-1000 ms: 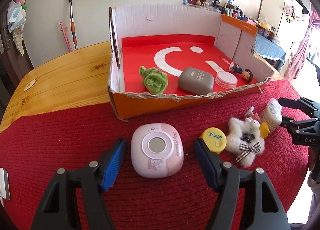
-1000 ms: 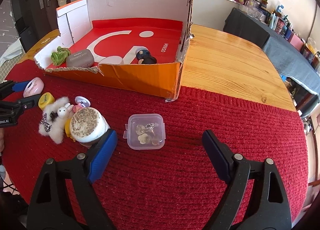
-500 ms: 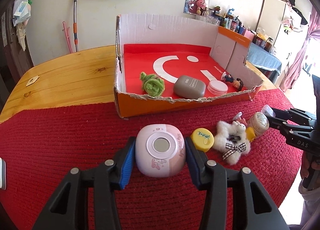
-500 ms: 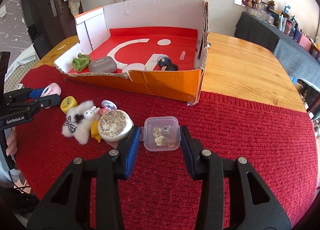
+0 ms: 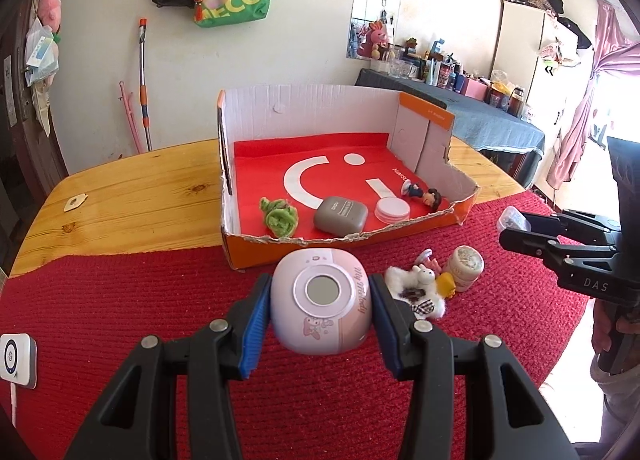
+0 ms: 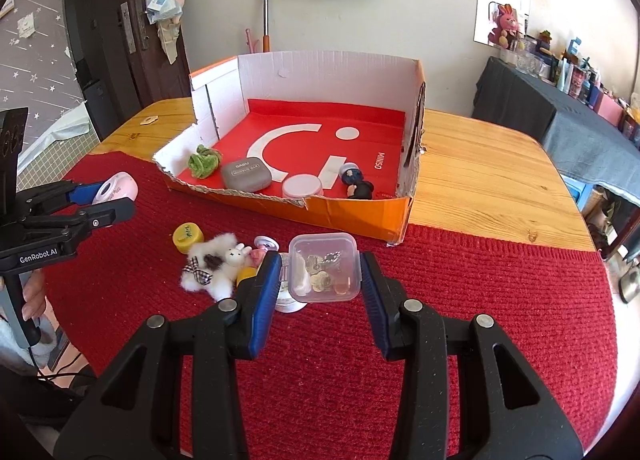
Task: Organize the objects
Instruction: 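Carry the pink compact and clear box up into the orange box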
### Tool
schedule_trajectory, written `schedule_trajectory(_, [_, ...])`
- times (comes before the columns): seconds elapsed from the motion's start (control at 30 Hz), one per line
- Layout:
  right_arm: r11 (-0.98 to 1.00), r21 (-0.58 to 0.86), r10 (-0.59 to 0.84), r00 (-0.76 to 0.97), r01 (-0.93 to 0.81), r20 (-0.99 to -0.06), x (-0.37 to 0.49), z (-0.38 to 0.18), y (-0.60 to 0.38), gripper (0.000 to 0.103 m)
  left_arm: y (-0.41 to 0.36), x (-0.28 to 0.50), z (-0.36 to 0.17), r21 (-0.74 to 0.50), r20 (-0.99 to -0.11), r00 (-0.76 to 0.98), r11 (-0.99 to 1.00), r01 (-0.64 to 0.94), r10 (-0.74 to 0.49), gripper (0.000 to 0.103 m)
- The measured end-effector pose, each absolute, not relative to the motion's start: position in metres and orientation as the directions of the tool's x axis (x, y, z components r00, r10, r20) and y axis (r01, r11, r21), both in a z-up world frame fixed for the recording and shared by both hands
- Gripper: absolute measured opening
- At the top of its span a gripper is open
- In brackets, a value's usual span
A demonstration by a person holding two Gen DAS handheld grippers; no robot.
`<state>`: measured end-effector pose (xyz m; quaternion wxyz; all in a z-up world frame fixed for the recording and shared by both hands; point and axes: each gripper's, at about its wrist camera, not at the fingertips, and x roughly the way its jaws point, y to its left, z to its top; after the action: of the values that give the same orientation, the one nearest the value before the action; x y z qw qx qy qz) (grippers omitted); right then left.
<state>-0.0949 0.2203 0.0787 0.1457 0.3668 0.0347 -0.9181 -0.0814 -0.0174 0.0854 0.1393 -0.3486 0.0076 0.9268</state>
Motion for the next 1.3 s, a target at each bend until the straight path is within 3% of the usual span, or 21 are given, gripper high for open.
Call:
schedule_trajectory(0.87, [-0.943,0.054,-0.276,-0.684,0.327,-0.675,-0.1,0.086,0.211,0.038,-0.009,-0.087,0.102,-0.069,-0.627,-0.731,-0.954,-0.292,0.269,0.049])
schedule_trajectory(1.3, [-0.923,0.087,-0.329,-0.648,0.376,-0.687,-0.151,0.112,0.206,0.038,0.0,-0.145,0.127,-0.091,-0.648,-0.694,-0.937,-0.338,0.313,0.049])
